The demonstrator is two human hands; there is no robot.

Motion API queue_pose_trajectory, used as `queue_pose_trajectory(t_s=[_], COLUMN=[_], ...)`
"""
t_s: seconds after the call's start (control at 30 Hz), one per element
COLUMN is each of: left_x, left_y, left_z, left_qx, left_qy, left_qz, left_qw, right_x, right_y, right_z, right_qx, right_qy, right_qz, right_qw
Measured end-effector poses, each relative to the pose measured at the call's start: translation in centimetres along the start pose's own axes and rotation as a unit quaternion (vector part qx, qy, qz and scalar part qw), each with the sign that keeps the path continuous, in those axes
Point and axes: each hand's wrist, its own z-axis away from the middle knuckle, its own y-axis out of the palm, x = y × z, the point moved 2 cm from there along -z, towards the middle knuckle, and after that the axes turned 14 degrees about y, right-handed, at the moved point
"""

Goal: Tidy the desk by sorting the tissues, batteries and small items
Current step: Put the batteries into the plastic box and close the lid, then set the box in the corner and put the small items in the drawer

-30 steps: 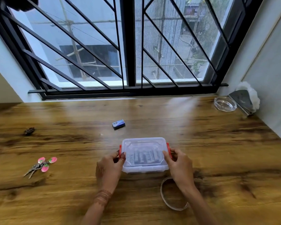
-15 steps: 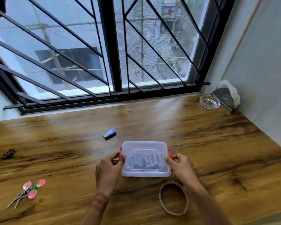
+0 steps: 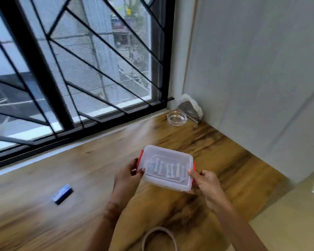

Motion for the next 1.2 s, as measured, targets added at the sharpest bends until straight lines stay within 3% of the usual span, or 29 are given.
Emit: queue_pose_trajectory(t_s=[0.17, 0.57, 0.7, 0.87, 1.2], left_x=[-1.6, -3.1, -3.5, -2.4, -3.1], left_y=[6.3, 22.4, 24.4, 25.8, 27.2], left_z=[-5.2, -13.3, -14.6, -16.3, -17.2], left_qx=[0.08, 0.186, 0.212, 0.238, 0.267], left_qy=[0.013, 0.032, 0.021, 0.035, 0.028], left_qz=[0.057, 0.037, 0.041, -0.03, -0.093], left_qw=[0.995, 0.981, 0.976, 0.97, 0.959], right_x=[3.0, 8.7, 9.1, 9.6, 9.9], right_y=[-4.4, -11.6, -12.7, -13.6, -14.0], right_z=[-3.5, -14.1, -16.1, -17.6, -18.5], right_qx=[-0.064, -0.13, -0.119, -0.115, -0.107], right_qy=[0.002, 0.033, 0.039, 0.03, -0.004], right_qz=[-0.066, -0.142, -0.157, -0.178, -0.145], right_qw=[0.996, 0.981, 0.98, 0.977, 0.984])
